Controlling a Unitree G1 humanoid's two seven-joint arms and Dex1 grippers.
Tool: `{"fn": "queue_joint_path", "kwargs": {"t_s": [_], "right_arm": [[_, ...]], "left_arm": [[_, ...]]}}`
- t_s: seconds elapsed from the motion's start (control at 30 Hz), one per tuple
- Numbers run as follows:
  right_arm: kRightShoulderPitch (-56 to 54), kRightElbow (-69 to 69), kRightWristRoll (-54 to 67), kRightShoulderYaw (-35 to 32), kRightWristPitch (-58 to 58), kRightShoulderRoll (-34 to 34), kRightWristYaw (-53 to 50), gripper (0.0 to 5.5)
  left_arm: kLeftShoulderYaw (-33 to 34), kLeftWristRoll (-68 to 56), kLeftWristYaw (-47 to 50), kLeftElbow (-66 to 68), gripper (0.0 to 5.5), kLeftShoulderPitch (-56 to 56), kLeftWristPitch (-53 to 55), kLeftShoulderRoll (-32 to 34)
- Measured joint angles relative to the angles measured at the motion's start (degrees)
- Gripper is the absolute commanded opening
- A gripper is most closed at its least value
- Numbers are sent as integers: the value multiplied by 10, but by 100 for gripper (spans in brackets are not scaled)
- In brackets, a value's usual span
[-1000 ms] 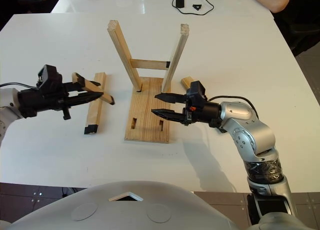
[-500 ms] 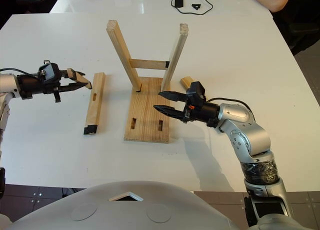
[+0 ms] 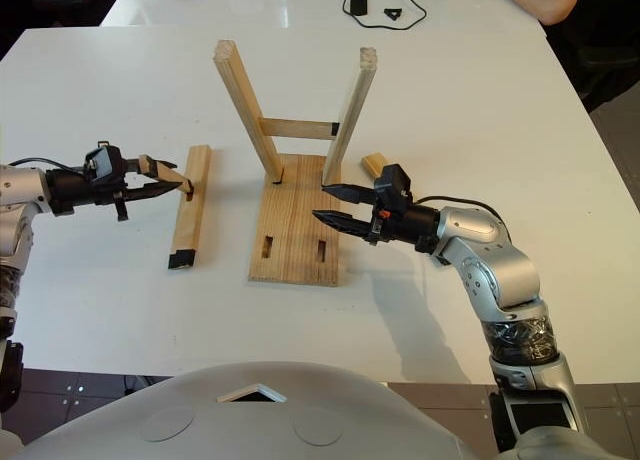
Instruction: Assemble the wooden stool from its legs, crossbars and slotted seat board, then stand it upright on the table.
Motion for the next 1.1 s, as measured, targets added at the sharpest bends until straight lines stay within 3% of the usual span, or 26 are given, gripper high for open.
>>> {"fn": "queue_joint_path", "kwargs": {"t_s": [0.6,1.1], "right_arm": [[-4,27,-33,5,-23,12,-14,237],[-5,53,-68,21,-41,16,-13,237]], "left_arm": [[-24,-36,-87,-121,130,64,83,69],[-43,-43,-84,-81,130,46,86,42]]}}
